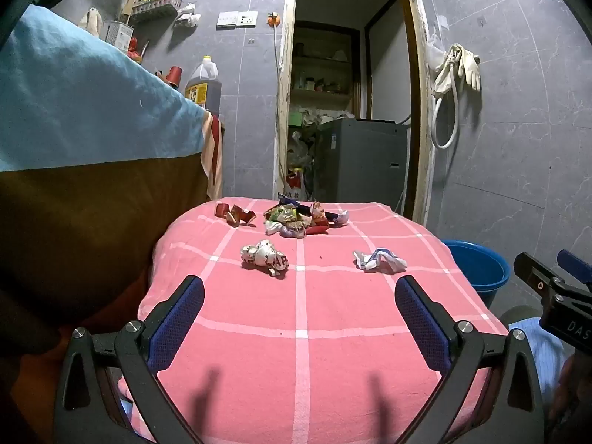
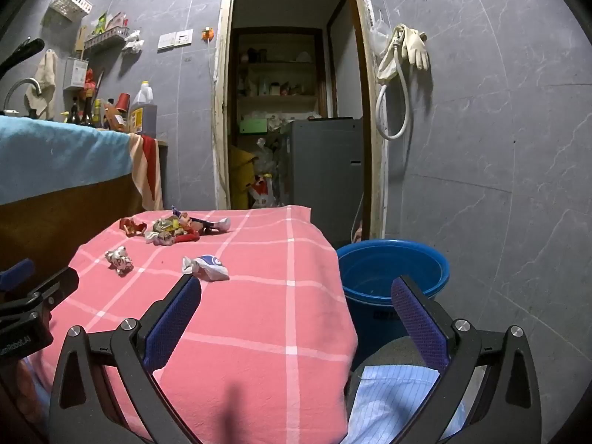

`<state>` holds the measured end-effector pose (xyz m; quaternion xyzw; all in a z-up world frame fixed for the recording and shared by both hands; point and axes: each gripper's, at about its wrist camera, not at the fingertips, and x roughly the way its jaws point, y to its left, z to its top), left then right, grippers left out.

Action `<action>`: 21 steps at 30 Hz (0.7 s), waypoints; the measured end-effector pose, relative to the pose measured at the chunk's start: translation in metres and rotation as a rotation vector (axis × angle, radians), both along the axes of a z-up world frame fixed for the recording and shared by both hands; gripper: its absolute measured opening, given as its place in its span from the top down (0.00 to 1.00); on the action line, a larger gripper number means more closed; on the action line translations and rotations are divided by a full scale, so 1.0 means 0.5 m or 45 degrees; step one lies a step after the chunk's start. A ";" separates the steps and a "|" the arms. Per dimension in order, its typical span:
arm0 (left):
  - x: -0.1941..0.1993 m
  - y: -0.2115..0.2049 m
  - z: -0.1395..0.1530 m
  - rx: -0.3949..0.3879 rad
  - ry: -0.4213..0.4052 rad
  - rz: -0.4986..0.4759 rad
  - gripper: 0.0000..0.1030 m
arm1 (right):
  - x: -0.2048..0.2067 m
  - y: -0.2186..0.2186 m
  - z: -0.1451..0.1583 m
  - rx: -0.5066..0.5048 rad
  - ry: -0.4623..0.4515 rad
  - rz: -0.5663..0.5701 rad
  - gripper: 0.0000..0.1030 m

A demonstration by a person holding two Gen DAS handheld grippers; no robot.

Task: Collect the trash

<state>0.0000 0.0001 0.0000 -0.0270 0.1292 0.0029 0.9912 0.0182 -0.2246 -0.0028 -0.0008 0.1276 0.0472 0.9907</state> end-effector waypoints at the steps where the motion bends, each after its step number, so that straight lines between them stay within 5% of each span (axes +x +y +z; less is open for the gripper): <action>1: 0.000 0.000 0.000 0.000 0.002 0.000 0.02 | 0.000 0.000 0.000 0.005 0.001 0.000 0.00; 21: -0.001 -0.001 0.000 0.000 0.005 -0.007 0.02 | 0.001 0.000 -0.004 0.002 0.005 0.000 0.00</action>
